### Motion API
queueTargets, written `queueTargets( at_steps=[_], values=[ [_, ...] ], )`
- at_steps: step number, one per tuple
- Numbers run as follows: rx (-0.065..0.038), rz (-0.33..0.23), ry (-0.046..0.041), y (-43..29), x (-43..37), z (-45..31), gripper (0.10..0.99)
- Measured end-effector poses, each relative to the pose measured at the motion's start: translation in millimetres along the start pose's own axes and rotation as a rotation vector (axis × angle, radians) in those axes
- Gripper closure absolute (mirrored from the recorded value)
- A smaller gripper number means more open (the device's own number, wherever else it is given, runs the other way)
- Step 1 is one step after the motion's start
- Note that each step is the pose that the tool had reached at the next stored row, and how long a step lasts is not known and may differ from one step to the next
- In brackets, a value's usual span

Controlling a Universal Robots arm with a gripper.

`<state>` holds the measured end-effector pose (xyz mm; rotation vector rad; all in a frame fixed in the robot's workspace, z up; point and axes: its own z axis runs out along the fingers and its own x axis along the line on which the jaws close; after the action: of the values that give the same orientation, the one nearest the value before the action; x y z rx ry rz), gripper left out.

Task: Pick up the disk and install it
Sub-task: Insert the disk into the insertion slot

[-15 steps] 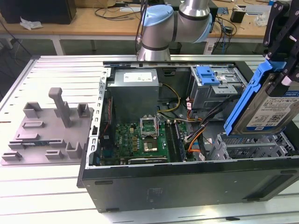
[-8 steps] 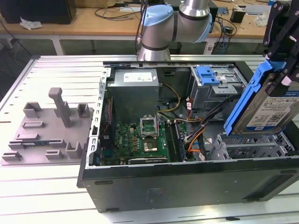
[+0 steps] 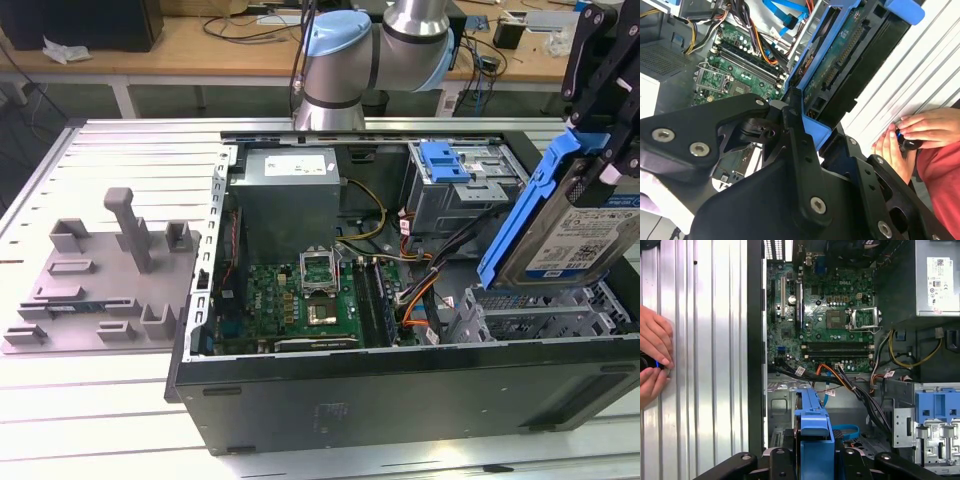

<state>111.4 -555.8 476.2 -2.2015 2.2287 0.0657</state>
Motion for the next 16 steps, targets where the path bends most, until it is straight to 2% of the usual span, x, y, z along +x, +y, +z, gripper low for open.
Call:
queueTargets(
  at_steps=[2,6,16],
  values=[
    [0.001,0.000,-0.0001,-0.1,0.0,0.1,0.722],
    [0.011,0.000,-0.0003,-0.1,0.1,1.0,0.722],
    [0.011,0.000,-0.0003,-1.8,0.0,1.2,0.722]
  ],
)
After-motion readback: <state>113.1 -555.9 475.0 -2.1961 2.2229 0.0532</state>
